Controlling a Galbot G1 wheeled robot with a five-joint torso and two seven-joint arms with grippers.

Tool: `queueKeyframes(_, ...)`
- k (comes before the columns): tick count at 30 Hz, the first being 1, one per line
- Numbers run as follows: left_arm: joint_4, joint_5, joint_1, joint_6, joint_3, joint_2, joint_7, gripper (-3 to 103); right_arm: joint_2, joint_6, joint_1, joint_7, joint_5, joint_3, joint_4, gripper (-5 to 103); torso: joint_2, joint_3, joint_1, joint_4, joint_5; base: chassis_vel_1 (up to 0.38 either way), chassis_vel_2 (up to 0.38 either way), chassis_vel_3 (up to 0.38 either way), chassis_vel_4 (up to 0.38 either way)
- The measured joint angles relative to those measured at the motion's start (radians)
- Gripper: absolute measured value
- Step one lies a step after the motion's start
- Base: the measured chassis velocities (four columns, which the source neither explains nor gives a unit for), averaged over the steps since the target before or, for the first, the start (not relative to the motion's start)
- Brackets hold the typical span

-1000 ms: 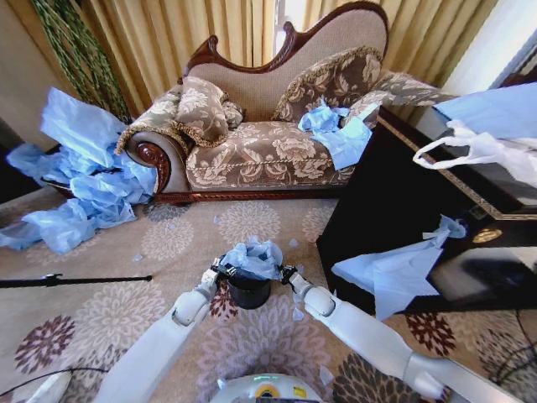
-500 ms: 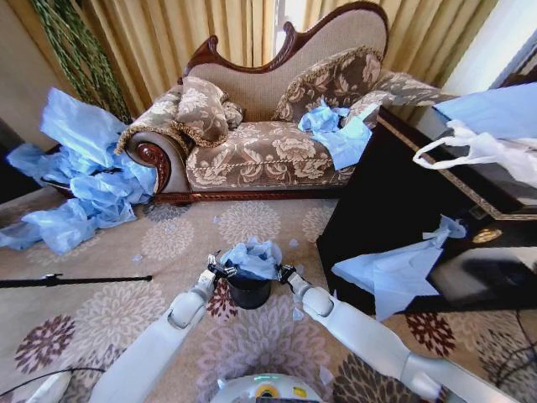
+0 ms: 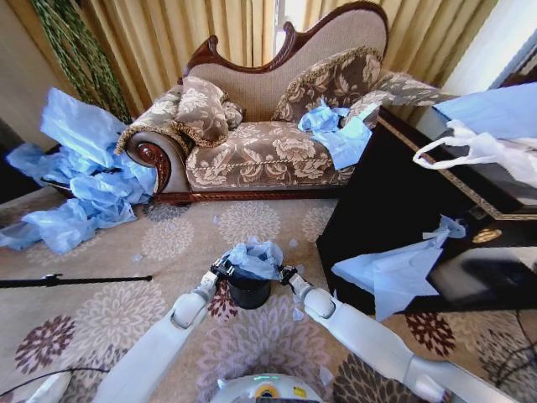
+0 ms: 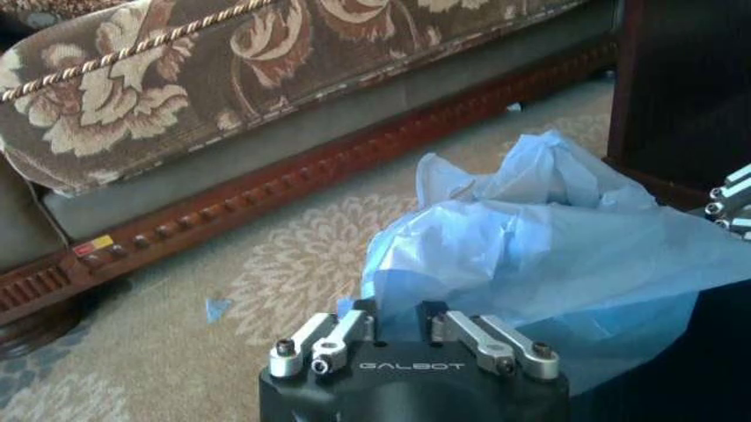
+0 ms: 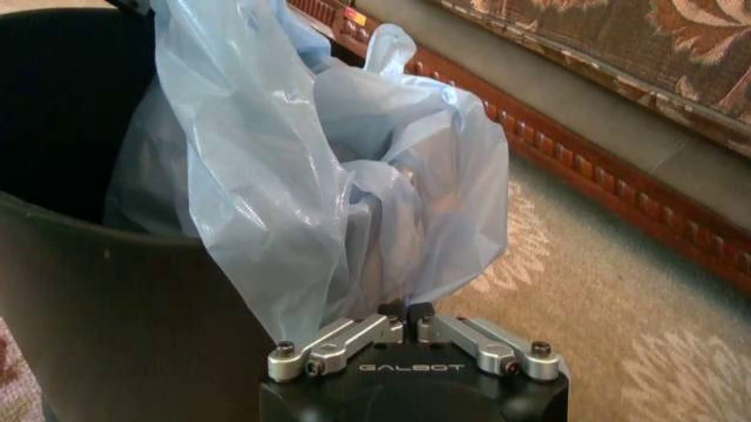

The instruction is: Place a garbage bag over the trash bin.

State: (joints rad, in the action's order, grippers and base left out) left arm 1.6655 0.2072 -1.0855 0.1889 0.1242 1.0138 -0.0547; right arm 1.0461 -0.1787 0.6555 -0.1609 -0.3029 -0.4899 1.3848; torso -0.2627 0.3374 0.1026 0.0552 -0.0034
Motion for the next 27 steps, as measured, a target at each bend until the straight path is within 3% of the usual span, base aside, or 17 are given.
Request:
queueKeyframes(1, 0.001, 0.000, -0.002, 0.000, 0.000, 0.000, 0.000, 16, 0.000, 0.000, 0.001, -0.001, 0.000, 0.000, 0.002, 0, 0.000, 0.000, 0.000, 0.0000, 0.0000, 0.000, 0.000, 0.000, 0.000)
queueKeyframes(3, 0.002, 0.000, -0.002, 0.000, 0.000, 0.000, 0.000, 16, -0.001, 0.000, 0.002, -0.001, 0.000, 0.000, 0.002, 0, 0.000, 0.000, 0.000, 0.0001, 0.0000, 0.000, 0.000, 0.000, 0.000)
queueKeyframes(4, 0.009, 0.000, -0.008, 0.000, 0.002, 0.000, 0.000, 5, -0.003, 0.000, 0.006, -0.003, 0.000, 0.004, 0.007, 0, 0.000, 0.000, 0.000, 0.0000, 0.0000, 0.000, 0.000, 0.000, 0.000)
queueKeyframes(6, 0.020, 0.000, -0.015, 0.000, 0.006, -0.001, -0.001, 2, -0.009, 0.000, 0.014, -0.007, -0.001, 0.012, 0.017, 0, 0.000, 0.000, 0.000, 0.0000, 0.0000, 0.000, 0.000, 0.000, 0.000)
queueKeyframes(15, 0.111, 0.001, -0.080, -0.003, 0.032, -0.024, -0.019, 0, -0.062, -0.011, 0.051, -0.021, -0.038, 0.025, 0.102, 0, 0.000, 0.000, 0.000, 0.0002, -0.0001, 0.000, 0.000, 0.000, 0.000)
queueKeyframes(22, 0.299, 0.010, -0.248, 0.033, 0.138, -0.051, -0.059, 0, -0.070, -0.015, 0.078, -0.026, -0.049, 0.054, 0.119, 0, 0.000, 0.000, 0.000, 0.0000, 0.0001, 0.000, 0.000, 0.000, 0.000)
queueKeyframes(27, 0.331, -0.005, -0.337, 0.041, 0.208, -0.033, -0.067, 0, -0.070, -0.015, 0.088, -0.022, -0.040, 0.063, 0.119, 0, 0.000, 0.000, 0.000, -0.0001, 0.0000, 0.000, 0.000, 0.000, 0.000)
